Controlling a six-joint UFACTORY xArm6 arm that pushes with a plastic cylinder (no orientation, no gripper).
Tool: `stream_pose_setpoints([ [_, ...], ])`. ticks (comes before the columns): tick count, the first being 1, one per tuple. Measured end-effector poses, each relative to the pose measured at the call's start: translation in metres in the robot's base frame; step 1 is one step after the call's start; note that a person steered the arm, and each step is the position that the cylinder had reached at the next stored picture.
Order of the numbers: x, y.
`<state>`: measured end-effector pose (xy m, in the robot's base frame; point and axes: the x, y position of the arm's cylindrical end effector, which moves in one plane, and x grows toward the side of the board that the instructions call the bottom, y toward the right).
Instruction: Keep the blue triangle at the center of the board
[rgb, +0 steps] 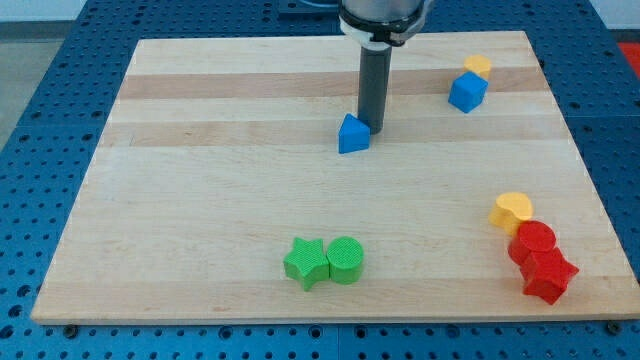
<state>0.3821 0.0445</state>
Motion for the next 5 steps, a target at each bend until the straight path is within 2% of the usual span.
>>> stream_pose_setpoints([
  [2, 0.012, 0.039],
  [5, 0.012, -0.033],
])
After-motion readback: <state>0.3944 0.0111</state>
